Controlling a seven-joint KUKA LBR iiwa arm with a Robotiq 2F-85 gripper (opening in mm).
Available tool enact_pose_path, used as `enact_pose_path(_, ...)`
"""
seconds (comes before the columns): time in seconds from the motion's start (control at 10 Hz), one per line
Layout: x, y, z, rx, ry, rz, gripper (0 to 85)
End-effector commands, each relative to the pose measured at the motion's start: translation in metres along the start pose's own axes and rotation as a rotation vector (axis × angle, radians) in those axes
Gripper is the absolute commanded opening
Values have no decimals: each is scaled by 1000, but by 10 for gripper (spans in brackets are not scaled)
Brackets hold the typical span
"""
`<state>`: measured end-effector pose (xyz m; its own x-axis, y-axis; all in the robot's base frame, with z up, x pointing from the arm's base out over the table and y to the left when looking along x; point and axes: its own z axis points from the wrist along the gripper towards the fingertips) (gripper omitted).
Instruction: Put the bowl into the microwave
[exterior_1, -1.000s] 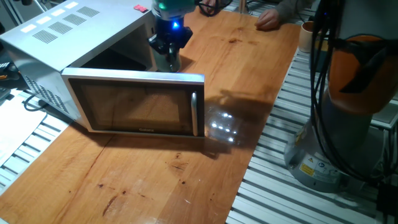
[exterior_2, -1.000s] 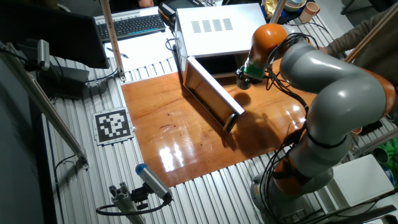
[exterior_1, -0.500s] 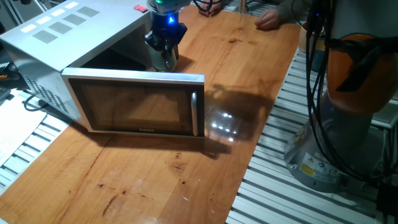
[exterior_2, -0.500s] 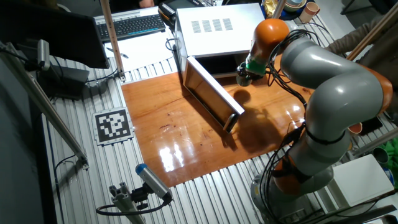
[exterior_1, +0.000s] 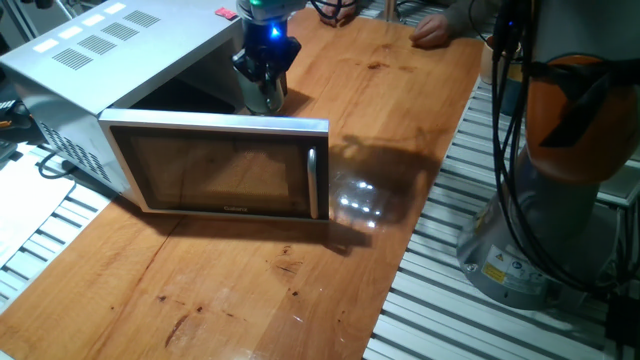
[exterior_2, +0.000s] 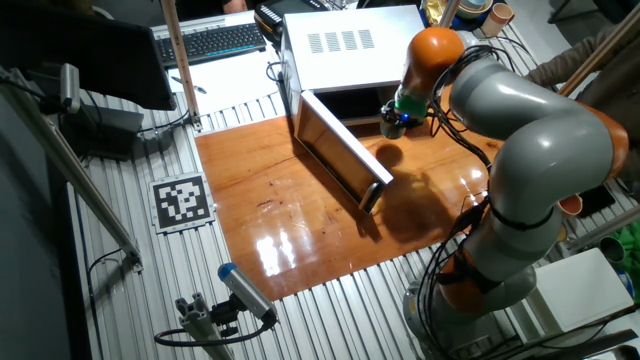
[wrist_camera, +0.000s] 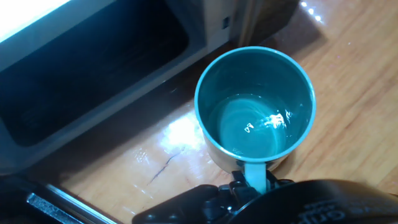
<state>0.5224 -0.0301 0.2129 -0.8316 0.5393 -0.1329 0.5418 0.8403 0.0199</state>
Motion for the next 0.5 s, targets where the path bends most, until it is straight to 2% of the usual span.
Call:
enact_pose_path(0.0, 0, 0, 0, 6, -3, -10, 0)
enact_pose_path(0.1, 0, 0, 0, 27, -16, -43, 0)
enact_pose_path(0.2, 0, 0, 0, 31, -21, -75, 0)
enact_pose_path(0.3, 0, 0, 0, 42, -38, -105, 0)
enact_pose_path(0.4, 0, 0, 0, 62, -47, -121, 0)
